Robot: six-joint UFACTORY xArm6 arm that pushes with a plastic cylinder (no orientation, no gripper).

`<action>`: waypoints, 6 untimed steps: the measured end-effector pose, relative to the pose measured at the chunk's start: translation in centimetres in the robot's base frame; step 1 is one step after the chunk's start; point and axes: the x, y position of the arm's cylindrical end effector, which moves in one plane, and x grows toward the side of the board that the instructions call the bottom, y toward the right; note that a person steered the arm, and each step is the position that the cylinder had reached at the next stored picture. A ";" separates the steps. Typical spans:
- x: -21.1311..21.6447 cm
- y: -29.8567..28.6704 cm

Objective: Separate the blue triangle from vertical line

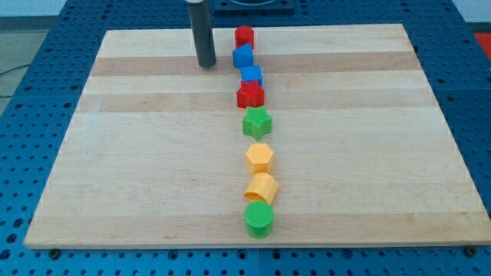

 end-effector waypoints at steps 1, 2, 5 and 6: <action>-0.6 1.7; -1.2 3.9; -0.9 13.3; -0.9 14.9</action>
